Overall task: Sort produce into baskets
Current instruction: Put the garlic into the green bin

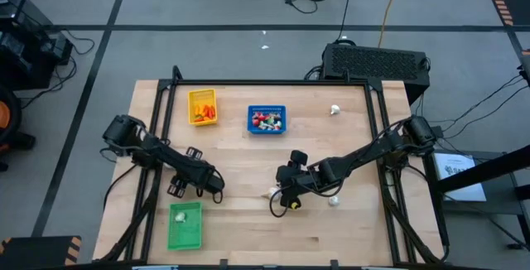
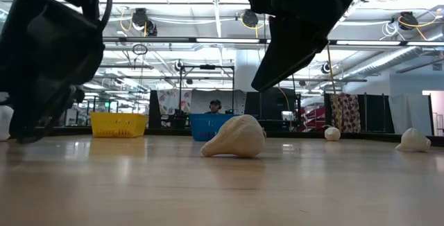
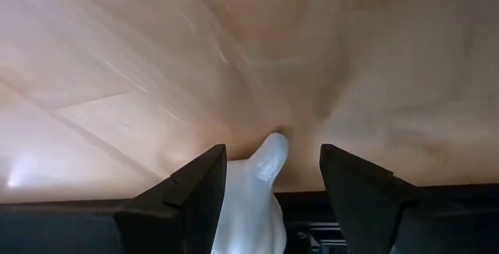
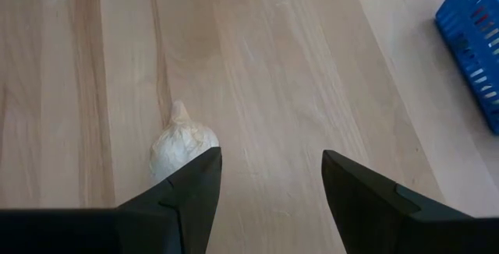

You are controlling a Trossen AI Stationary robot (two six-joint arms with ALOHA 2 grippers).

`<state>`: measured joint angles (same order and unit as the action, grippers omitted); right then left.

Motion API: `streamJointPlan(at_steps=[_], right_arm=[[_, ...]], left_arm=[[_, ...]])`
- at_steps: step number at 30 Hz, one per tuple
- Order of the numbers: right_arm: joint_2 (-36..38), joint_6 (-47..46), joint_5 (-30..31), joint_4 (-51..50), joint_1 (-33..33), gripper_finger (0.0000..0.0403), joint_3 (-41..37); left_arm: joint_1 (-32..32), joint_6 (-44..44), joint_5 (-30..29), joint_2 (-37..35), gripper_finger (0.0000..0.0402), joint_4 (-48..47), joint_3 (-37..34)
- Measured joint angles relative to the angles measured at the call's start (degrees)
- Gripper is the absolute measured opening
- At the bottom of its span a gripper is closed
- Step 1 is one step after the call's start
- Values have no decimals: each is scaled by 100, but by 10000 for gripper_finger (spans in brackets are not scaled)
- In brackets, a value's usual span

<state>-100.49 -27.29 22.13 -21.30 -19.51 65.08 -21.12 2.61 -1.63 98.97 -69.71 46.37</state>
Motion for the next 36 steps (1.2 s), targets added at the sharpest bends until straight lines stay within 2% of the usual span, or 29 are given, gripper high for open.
streamJointPlan(at_steps=[12, 15, 24, 30, 36], right_arm=[[0, -7, 2, 2, 0, 212, 0], [0, -7, 2, 2, 0, 212, 0], [0, -9, 2, 3, 0, 212, 0], [0, -9, 2, 4, 0, 212, 0], [-2, -9, 3, 4, 2, 212, 0]], left_arm=[[0, -4, 37, 416, 206, 26, -79], [-2, -8, 67, 475, 171, 20, -79], [-4, 121, -132, 489, 16, 5, -22], [0, 312, -494, 136, 16, -179, 244], [-1, 713, -479, -770, 12, -479, 753]])
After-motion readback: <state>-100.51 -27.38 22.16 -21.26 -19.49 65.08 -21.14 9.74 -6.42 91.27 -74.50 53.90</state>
